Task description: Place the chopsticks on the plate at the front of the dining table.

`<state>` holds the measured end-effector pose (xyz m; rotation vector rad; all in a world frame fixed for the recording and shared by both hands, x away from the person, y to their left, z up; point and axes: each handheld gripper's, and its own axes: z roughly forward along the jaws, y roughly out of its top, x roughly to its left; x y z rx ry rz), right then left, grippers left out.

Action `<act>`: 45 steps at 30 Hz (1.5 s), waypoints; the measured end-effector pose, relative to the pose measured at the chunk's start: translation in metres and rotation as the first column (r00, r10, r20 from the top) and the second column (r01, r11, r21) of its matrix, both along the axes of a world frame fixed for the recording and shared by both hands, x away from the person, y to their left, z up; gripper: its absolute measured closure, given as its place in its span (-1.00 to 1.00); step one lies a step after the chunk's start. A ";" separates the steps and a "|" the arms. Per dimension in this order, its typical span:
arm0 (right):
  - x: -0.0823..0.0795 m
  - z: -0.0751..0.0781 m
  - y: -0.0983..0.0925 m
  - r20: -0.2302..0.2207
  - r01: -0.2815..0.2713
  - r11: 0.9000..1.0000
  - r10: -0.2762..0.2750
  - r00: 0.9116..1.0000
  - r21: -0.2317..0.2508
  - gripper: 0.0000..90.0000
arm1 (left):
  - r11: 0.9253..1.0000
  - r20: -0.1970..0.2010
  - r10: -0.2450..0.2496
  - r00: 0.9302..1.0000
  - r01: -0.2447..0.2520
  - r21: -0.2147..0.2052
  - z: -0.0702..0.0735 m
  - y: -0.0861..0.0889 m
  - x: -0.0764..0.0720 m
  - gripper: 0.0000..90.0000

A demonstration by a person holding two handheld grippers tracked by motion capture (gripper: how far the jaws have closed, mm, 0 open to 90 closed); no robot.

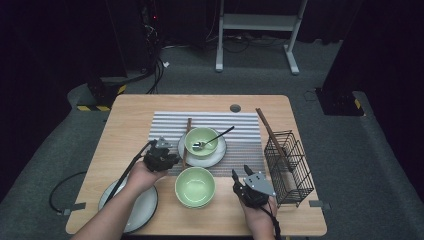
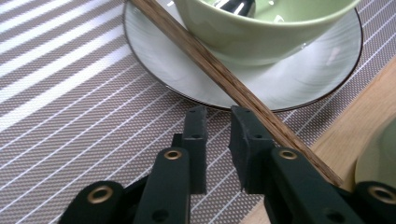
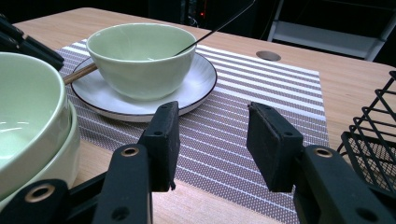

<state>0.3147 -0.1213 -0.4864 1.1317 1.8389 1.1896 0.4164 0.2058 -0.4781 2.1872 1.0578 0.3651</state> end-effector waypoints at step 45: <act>0.033 -0.038 -0.010 -0.366 0.019 0.999 -0.036 0.930 -0.049 -0.10 | 0.979 0.063 0.201 0.978 -0.203 0.029 -0.043 0.188 -0.026 -0.33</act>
